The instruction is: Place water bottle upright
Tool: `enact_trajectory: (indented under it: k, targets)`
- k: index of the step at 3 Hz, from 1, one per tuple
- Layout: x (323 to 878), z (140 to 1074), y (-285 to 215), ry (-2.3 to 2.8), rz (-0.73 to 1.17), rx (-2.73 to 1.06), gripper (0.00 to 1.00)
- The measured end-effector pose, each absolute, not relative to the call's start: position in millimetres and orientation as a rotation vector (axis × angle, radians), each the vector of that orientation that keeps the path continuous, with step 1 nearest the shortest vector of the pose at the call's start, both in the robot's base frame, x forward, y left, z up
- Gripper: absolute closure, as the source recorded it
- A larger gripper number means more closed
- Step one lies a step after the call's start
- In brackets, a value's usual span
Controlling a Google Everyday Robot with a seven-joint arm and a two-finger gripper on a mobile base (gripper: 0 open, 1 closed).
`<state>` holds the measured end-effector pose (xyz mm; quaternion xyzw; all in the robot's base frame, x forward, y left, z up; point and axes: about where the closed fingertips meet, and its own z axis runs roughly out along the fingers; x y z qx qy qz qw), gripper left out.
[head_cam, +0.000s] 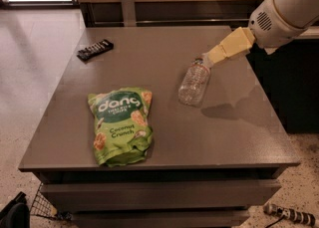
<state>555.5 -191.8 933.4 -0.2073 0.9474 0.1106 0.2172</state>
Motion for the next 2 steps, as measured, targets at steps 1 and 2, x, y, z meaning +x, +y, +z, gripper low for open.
enact_trajectory:
  k: [1,2]
  targets:
    - [556.4,933.4,-190.7,2.627,0.303,-0.575,0.00]
    - [554.6,932.7,-190.0,2.626,0.317,-0.549,0.00]
